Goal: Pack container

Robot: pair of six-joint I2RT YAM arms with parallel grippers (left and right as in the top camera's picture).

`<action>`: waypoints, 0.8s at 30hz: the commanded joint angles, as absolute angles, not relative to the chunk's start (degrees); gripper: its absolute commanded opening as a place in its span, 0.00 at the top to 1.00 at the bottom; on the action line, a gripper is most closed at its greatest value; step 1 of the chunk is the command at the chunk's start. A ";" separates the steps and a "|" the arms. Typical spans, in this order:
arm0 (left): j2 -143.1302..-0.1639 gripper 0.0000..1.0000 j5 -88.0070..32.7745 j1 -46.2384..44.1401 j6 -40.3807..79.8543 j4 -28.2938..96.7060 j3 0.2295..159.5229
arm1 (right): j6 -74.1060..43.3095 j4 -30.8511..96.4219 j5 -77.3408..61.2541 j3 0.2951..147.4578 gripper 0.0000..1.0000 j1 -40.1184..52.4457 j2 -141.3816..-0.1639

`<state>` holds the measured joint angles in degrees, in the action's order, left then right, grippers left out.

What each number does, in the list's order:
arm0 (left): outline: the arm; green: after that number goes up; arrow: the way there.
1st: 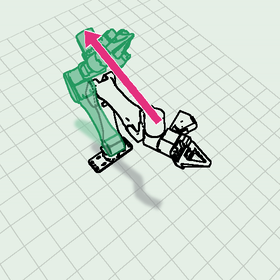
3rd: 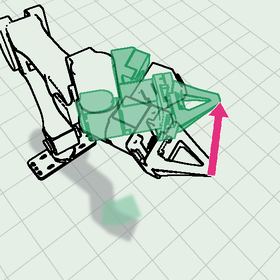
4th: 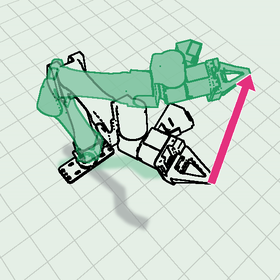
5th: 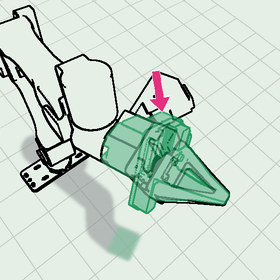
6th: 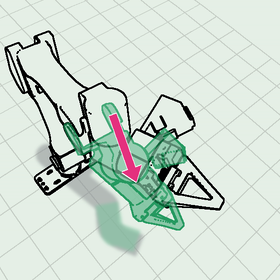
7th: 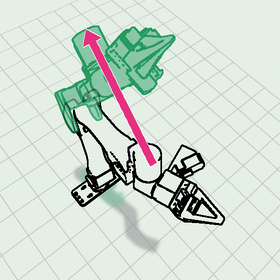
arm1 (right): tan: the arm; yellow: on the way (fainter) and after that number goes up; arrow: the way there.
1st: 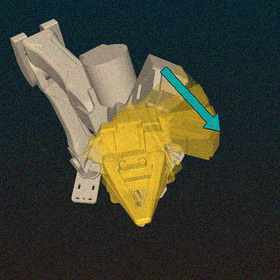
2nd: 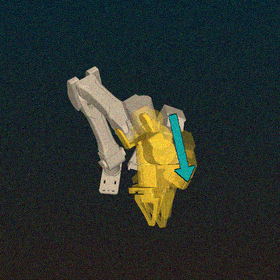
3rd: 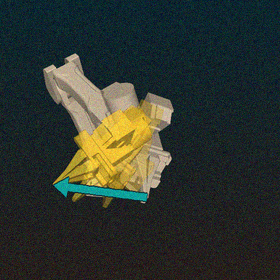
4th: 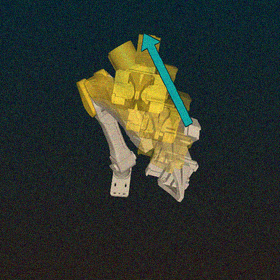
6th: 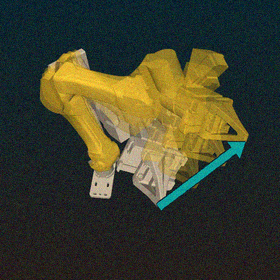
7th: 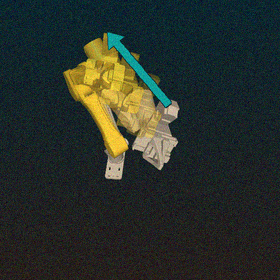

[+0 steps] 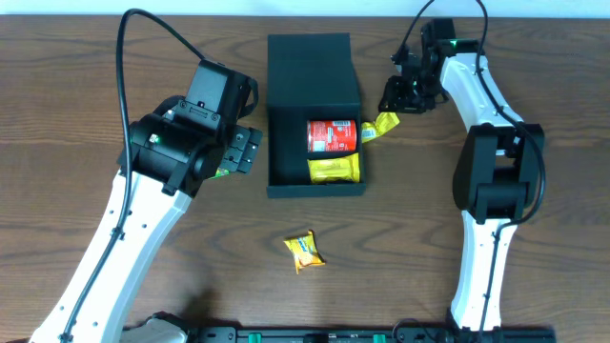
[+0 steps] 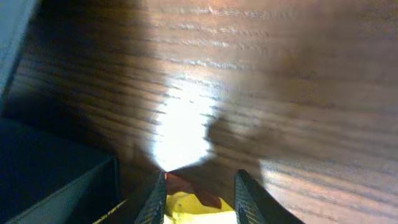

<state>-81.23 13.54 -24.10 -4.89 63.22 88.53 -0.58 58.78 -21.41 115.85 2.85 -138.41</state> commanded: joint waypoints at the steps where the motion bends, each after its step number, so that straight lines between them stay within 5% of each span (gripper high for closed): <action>1: -81.67 0.05 14.15 -23.97 -4.71 63.61 88.09 | -2.61 59.55 -20.97 115.79 0.74 3.03 -138.78; 5: -81.67 0.05 14.15 -23.97 -4.71 63.61 88.09 | -3.88 60.27 -20.97 115.79 0.99 3.05 -138.78; 24: -81.67 0.05 14.15 -23.97 -4.71 64.05 88.09 | -4.71 64.58 -20.84 122.74 0.98 3.01 -132.88</action>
<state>-81.23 13.54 -24.10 -4.78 63.59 88.53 -4.12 63.92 -20.93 120.01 2.85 -137.56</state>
